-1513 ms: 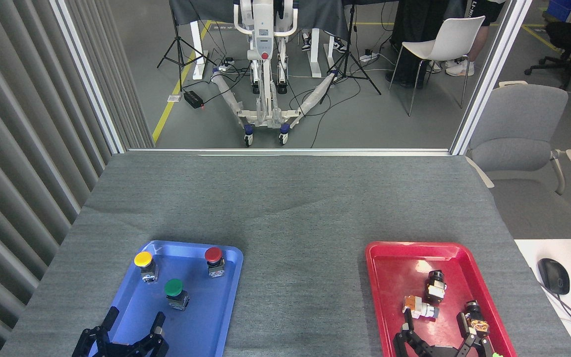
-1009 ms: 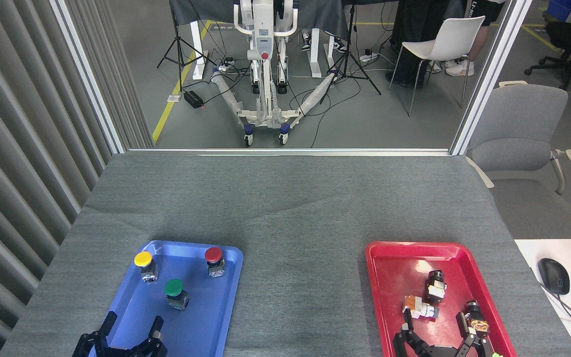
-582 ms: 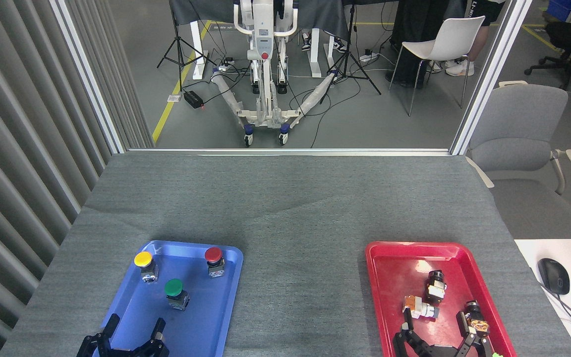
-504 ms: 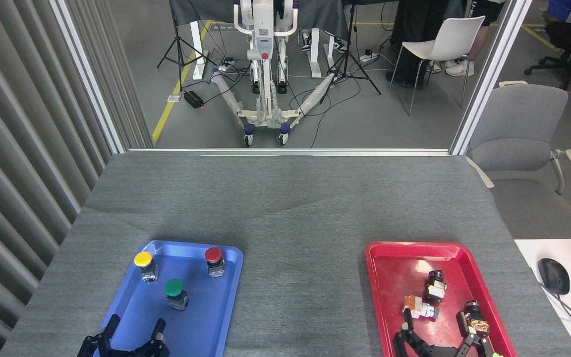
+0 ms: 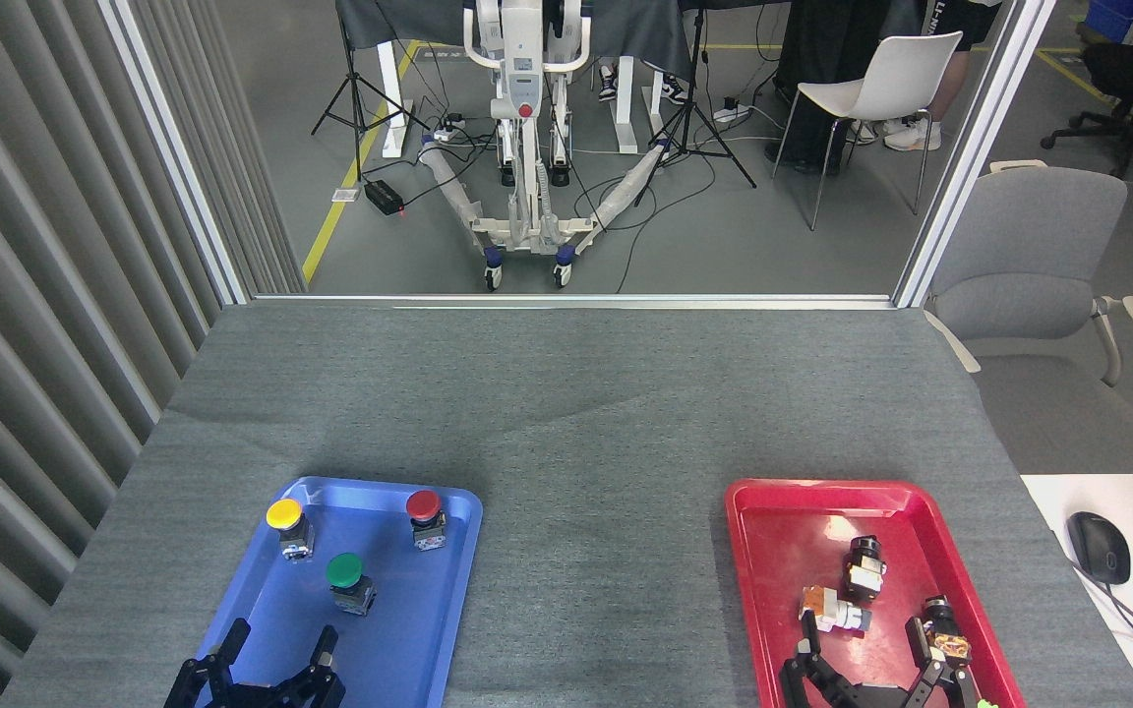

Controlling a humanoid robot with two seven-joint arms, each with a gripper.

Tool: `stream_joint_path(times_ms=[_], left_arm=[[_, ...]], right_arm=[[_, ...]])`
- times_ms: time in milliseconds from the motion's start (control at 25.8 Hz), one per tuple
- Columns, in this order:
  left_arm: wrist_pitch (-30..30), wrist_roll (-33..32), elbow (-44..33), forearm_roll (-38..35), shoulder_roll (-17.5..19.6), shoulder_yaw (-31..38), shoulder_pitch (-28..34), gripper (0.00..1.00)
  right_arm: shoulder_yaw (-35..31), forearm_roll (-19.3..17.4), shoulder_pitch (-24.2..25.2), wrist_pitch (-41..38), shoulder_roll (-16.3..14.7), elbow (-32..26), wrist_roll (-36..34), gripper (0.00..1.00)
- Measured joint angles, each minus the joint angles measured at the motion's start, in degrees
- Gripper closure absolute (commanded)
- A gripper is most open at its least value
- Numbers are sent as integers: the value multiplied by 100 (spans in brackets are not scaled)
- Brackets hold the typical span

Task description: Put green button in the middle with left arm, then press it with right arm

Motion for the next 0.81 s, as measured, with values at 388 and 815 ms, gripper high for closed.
stream_joint_path(times_ms=[388,815], left_arm=[[-9,-2,708,-456,-23,-92,-468,4],[-1,3,1370,-608,-5,-182,-1005,4]], right_arm=[[1,0,7,2,-1,1,-1,0],[1,0,2,3,3,0,-15,0]])
